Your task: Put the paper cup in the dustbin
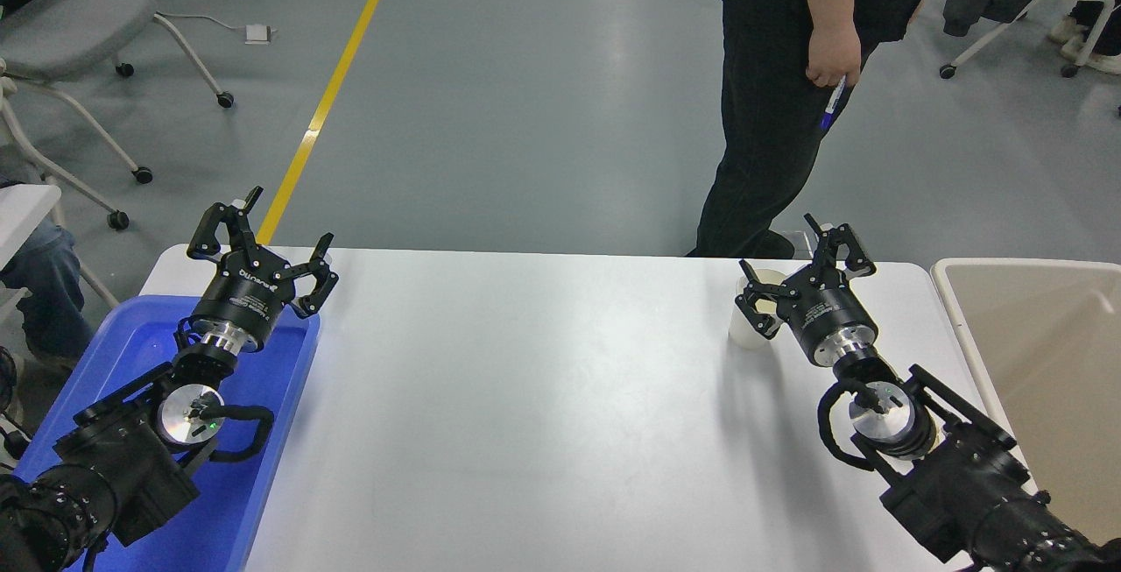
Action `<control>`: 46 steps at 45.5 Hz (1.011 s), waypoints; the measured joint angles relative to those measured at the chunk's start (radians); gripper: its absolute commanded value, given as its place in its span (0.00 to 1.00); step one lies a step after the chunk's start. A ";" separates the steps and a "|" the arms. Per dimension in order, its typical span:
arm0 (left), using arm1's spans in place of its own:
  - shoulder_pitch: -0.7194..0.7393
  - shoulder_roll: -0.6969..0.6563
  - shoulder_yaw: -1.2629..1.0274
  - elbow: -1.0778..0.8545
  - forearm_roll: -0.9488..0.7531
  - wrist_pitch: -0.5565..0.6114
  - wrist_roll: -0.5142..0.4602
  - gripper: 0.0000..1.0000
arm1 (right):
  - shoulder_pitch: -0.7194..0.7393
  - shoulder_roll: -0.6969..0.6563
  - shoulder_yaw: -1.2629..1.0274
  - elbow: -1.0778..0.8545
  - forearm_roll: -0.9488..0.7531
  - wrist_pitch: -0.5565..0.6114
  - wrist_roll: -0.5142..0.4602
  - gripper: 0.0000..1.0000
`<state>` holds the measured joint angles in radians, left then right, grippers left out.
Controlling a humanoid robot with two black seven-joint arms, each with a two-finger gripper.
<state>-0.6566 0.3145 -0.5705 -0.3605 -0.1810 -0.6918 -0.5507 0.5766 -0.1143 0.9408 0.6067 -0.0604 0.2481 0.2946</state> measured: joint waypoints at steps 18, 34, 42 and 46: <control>0.000 0.000 0.000 0.000 0.000 0.000 0.000 1.00 | -0.006 -0.004 -0.010 -0.001 -0.007 0.005 -0.001 1.00; 0.000 0.000 0.000 0.000 0.000 0.000 0.000 1.00 | -0.013 -0.028 -0.061 0.016 -0.010 0.008 0.000 1.00; 0.000 0.000 0.000 0.000 0.000 0.000 0.000 1.00 | -0.006 -0.077 -0.106 0.031 -0.011 0.008 -0.001 1.00; 0.000 0.000 0.000 0.000 0.000 0.000 0.000 1.00 | -0.002 -0.114 -0.141 0.054 -0.011 0.009 -0.001 1.00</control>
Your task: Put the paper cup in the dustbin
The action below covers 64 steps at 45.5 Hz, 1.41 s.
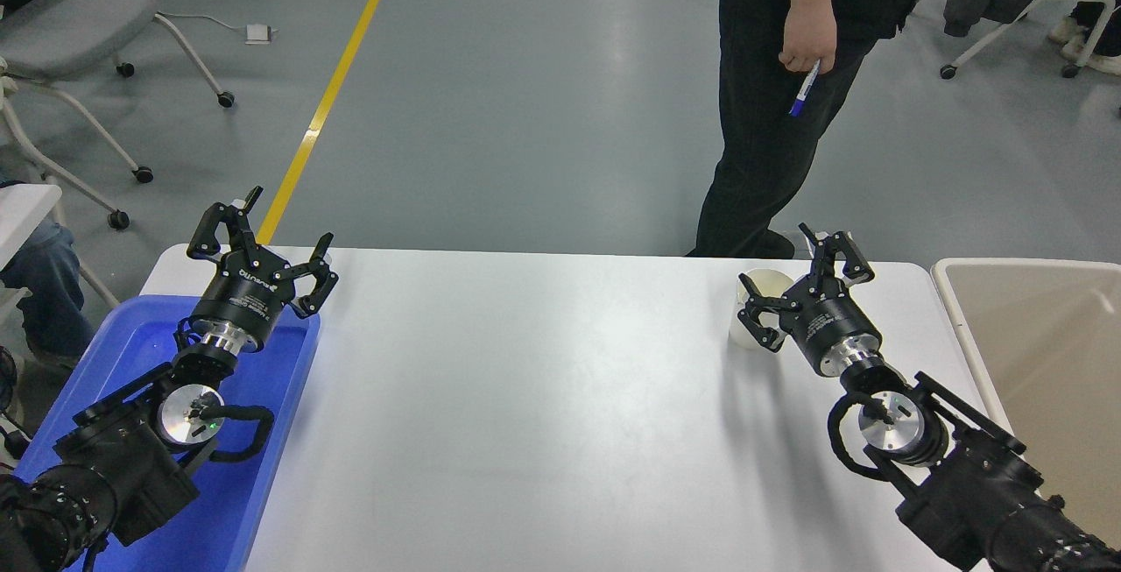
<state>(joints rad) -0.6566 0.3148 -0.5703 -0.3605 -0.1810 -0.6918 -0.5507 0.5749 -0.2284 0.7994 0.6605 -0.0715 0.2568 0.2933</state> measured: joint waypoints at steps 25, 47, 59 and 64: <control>0.000 0.000 0.000 0.000 0.000 0.000 0.000 1.00 | 0.110 -0.292 -0.313 0.170 -0.240 0.016 0.000 1.00; 0.000 0.001 0.000 0.000 0.000 0.000 0.000 1.00 | 0.356 -0.377 -0.647 0.144 -0.659 0.008 0.001 1.00; 0.000 0.001 0.000 0.000 0.000 0.000 0.000 1.00 | 0.485 -0.317 -0.878 0.067 -0.817 -0.047 0.001 1.00; 0.000 0.001 0.000 0.000 0.000 0.000 0.000 1.00 | 0.513 -0.271 -0.950 0.026 -0.844 -0.064 0.001 1.00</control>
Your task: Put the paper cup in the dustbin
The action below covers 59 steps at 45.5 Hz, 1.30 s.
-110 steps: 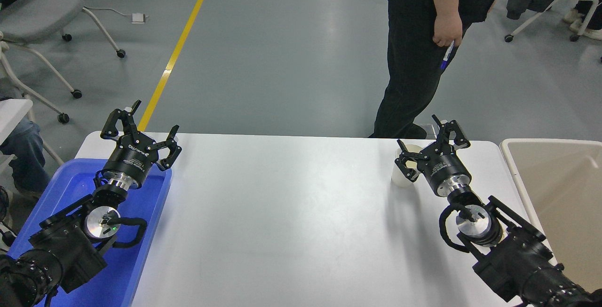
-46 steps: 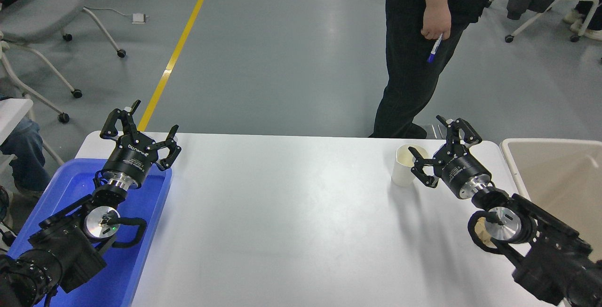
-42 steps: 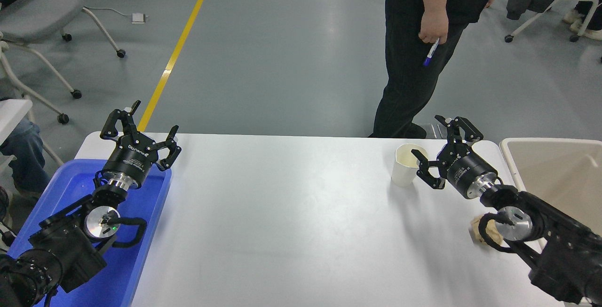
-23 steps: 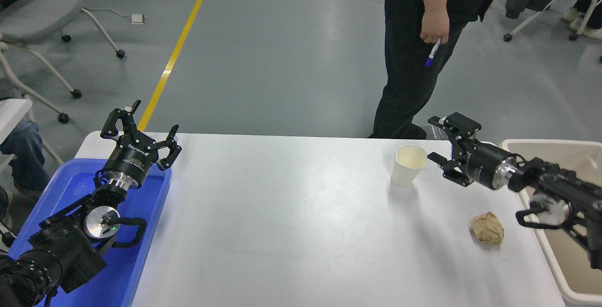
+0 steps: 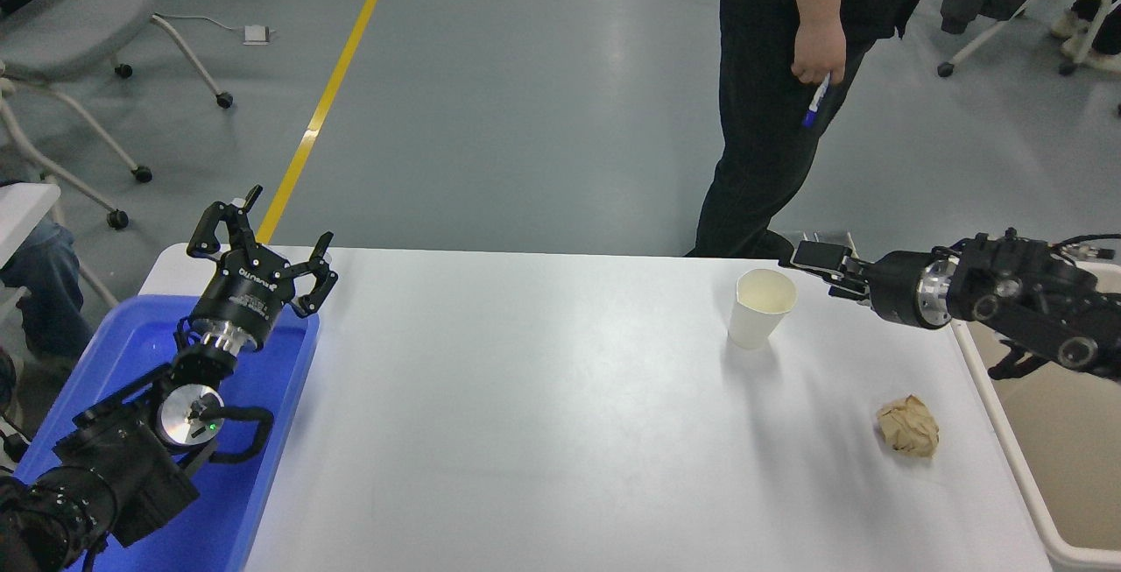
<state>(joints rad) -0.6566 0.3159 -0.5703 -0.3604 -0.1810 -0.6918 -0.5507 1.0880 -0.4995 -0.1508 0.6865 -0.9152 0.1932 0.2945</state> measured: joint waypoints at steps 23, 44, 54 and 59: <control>0.000 0.000 0.001 0.000 0.000 0.000 0.000 1.00 | 0.043 0.168 -0.171 -0.168 -0.037 -0.031 0.005 1.00; 0.000 0.000 0.000 0.000 0.000 0.000 0.000 1.00 | 0.040 0.249 -0.364 -0.338 -0.040 -0.077 0.060 1.00; 0.000 0.000 0.000 0.000 0.000 0.000 0.000 1.00 | 0.028 0.276 -0.396 -0.372 -0.038 -0.090 0.069 1.00; 0.000 0.000 0.000 0.000 0.000 0.000 0.000 1.00 | 0.018 0.290 -0.396 -0.385 -0.032 -0.100 0.071 1.00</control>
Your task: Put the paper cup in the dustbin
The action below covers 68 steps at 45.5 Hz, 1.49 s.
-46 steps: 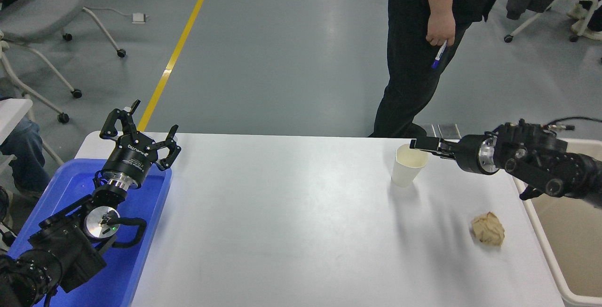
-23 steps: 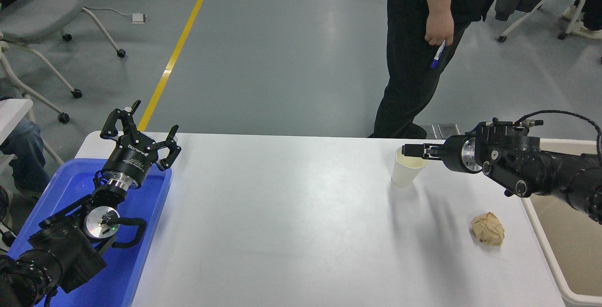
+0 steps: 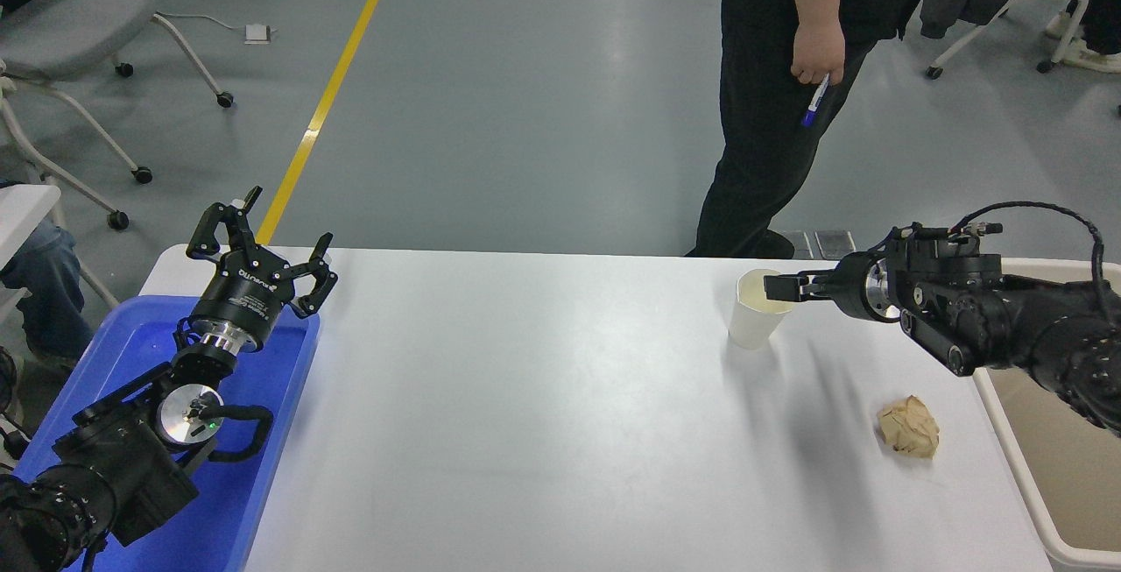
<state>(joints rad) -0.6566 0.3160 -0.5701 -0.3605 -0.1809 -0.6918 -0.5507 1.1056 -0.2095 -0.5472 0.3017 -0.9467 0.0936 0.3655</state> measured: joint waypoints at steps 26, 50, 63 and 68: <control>0.000 0.000 0.000 0.000 0.000 0.000 0.000 1.00 | -0.066 0.055 0.021 -0.073 0.047 -0.032 0.003 0.81; 0.000 0.000 0.000 0.000 0.000 0.000 0.000 1.00 | -0.077 0.059 0.010 -0.089 0.055 -0.029 0.004 0.44; 0.000 0.000 0.000 0.000 0.000 0.000 0.000 1.00 | -0.079 0.058 0.003 -0.091 0.053 -0.021 0.004 0.02; 0.000 0.000 0.000 0.000 0.000 0.000 0.000 1.00 | -0.079 0.058 0.002 -0.091 0.051 -0.018 0.004 0.00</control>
<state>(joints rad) -0.6565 0.3160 -0.5699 -0.3605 -0.1810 -0.6918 -0.5507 1.0271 -0.1515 -0.5456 0.2109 -0.8959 0.0759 0.3697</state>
